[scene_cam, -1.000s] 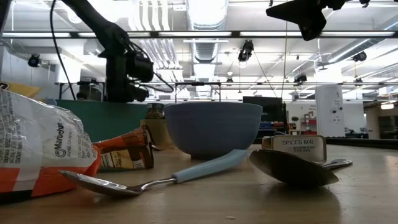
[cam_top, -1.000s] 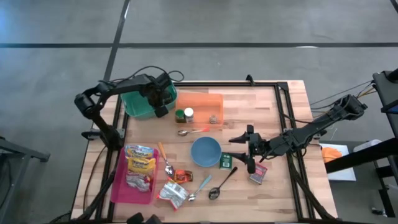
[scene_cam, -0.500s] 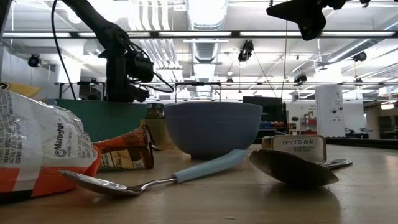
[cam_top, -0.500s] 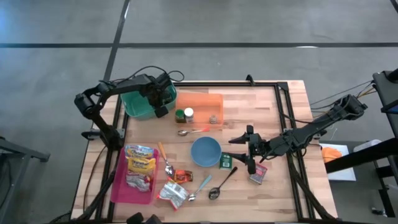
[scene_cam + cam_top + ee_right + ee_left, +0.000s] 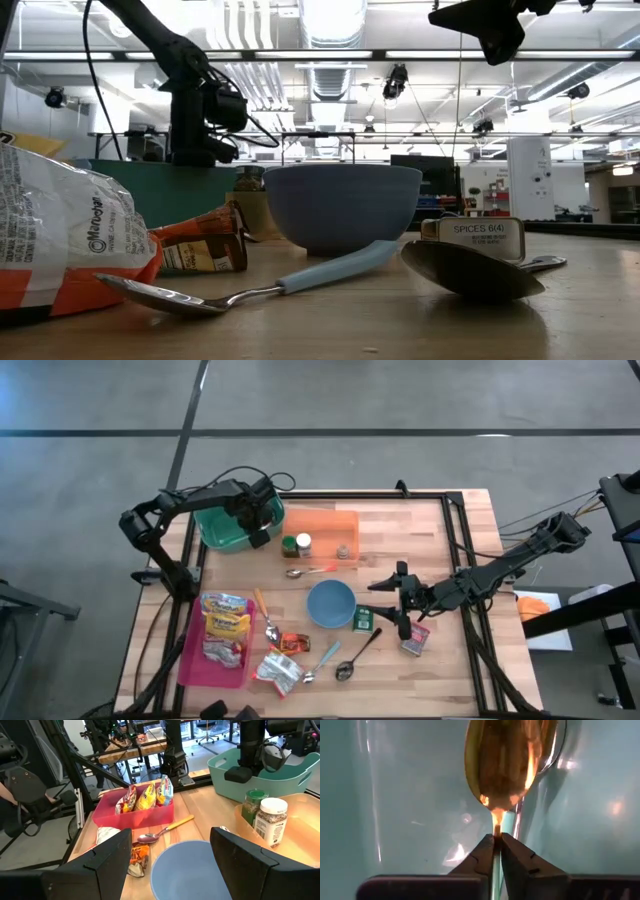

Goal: Pick & Place Food Item
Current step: Put the green spoon into the green bin, then adjust the orange spoon in the green bin

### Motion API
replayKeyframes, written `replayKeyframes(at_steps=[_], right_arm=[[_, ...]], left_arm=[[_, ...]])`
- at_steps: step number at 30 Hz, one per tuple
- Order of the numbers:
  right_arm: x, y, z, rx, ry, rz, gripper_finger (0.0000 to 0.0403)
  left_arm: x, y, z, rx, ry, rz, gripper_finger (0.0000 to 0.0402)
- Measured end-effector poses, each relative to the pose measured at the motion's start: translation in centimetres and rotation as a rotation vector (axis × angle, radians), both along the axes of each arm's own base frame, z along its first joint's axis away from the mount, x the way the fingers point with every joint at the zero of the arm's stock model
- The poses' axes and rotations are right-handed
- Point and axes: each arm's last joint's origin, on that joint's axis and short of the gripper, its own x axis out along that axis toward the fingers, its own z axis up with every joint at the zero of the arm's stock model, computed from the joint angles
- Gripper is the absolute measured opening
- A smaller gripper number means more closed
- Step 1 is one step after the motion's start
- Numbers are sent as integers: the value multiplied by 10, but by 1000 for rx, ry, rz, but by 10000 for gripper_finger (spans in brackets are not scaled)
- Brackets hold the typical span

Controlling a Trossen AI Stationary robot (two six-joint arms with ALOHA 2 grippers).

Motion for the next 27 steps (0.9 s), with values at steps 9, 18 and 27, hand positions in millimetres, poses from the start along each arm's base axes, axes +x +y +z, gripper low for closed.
replayKeyframes(at_steps=[9,18,27], right_arm=[[0,0,0,1,0,0,265],[0,0,0,1,0,-1,265],[0,0,0,1,0,0,265]], left_arm=[[1,-1,0,3,3,-4,115],[1,-1,0,3,5,-2,147],[1,-2,0,0,7,-2,148]])
